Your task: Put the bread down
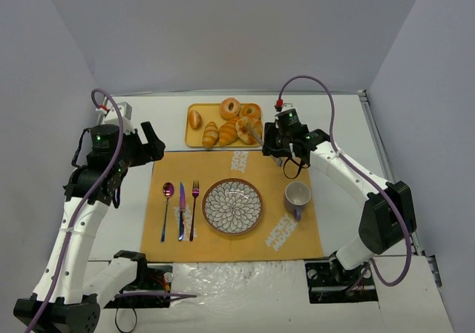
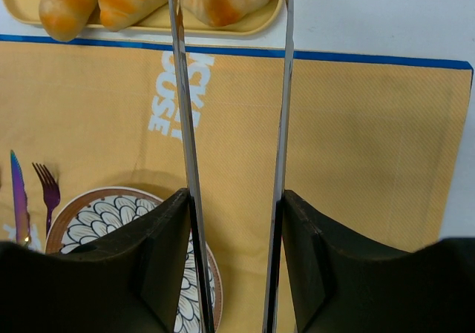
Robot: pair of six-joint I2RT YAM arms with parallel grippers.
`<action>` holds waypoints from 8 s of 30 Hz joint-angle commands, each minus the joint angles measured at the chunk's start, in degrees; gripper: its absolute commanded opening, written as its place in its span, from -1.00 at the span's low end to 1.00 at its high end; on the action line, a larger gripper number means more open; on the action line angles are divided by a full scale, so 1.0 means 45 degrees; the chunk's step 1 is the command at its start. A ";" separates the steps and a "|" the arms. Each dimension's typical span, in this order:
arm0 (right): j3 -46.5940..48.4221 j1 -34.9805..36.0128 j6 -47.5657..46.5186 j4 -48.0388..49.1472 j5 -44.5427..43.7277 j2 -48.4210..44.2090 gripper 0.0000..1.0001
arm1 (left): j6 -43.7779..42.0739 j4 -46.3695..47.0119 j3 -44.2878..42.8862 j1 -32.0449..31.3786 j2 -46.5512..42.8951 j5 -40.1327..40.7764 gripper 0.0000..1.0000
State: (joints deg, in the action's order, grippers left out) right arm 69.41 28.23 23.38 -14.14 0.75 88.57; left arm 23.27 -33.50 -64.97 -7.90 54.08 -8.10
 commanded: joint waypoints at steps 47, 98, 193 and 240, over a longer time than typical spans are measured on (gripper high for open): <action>0.0759 -0.0382 0.0352 0.1499 -0.0304 0.0244 -1.00 | 0.0103 0.0850 -0.0230 0.0096 0.0012 -0.0036 0.54; -0.3188 0.5277 0.1694 -0.1681 0.1192 -0.5060 -1.00 | 0.0162 0.0898 -0.0133 0.0076 -0.0004 -0.0190 0.54; 0.1060 0.4137 0.1006 -0.3545 -0.4171 -0.3999 -0.08 | 0.0191 0.0920 -0.0143 0.0076 0.0110 -0.0281 0.54; 0.3718 -0.6957 -0.0370 0.2557 -0.2198 0.7226 0.28 | 0.0220 0.0978 -0.0134 0.0076 0.0247 -0.0466 0.54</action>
State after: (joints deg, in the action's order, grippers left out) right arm 85.60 -2.70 21.12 -5.58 -9.46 121.14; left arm 24.10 -33.08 -64.84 -7.90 55.31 -9.63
